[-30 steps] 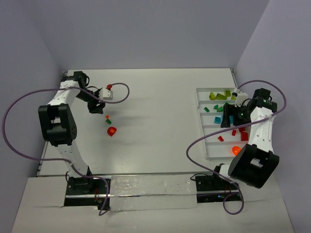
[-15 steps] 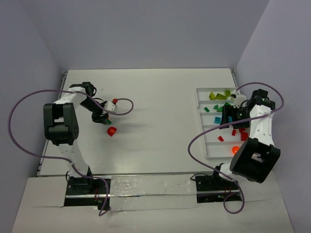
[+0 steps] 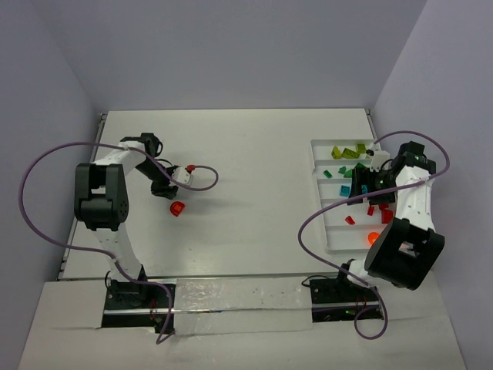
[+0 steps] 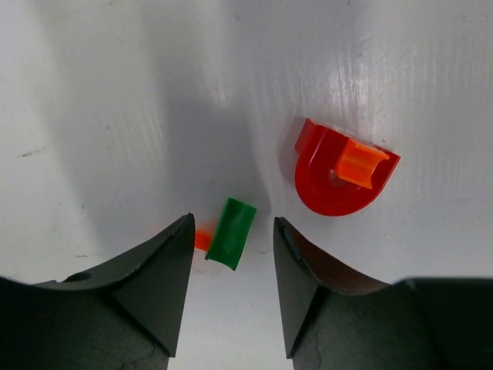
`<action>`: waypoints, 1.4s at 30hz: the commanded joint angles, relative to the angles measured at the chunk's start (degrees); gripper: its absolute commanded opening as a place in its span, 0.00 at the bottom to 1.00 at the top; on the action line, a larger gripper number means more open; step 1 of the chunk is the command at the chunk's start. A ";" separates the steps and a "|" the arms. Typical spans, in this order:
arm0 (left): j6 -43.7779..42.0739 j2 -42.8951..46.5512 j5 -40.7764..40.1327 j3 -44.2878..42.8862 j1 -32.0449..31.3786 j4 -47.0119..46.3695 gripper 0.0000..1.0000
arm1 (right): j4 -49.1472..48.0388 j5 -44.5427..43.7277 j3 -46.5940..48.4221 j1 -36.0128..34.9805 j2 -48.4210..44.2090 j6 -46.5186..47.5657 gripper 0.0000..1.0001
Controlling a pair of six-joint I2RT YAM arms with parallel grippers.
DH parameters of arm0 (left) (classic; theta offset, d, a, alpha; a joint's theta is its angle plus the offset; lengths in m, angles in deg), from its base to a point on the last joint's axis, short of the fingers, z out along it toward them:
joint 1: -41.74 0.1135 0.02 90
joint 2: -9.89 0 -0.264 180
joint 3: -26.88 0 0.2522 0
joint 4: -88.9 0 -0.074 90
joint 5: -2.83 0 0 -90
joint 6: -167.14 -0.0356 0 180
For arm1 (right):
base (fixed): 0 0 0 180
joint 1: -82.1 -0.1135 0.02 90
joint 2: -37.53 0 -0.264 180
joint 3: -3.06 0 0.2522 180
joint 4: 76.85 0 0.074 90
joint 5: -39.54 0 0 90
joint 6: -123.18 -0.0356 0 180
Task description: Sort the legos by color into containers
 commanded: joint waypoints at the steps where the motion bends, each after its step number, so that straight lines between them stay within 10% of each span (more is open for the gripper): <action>1: -1.50 0.34 -2.08 1.31 -0.12 -1.76 0.53 | 0.61 0.75 1.24 -0.42 0.38 0.13 0.88; 15: 1.52 1.36 -0.71 -0.15 -0.25 -2.82 0.30 | 0.77 1.52 1.73 -0.50 0.29 0.00 0.88; 20: 9.86 2.16 4.86 -6.02 -0.74 0.47 0.02 | 1.14 3.56 3.21 -2.19 0.35 -0.87 0.88; 25: 20.65 4.95 11.41 -10.00 -0.74 1.56 0.00 | 0.86 7.79 4.15 -5.39 -0.83 -2.28 0.87; 33: 83.25 19.04 31.19 -5.65 -0.97 -25.87 0.00 | -14.02 18.94 4.67 -14.27 -6.69 -17.38 0.87; 37: 128.05 30.93 22.77 7.47 -3.12 -52.16 0.00 | -27.54 16.05 3.82 -23.13 -9.92 -27.60 0.85; 39: 135.02 32.77 6.60 6.25 -6.83 -48.10 0.00 | -31.93 14.10 3.64 -27.03 -10.96 -30.45 0.83; 42: 147.20 32.58 6.82 5.31 -7.68 -44.85 0.00 | -41.45 9.68 3.52 -35.35 -11.84 -35.90 0.80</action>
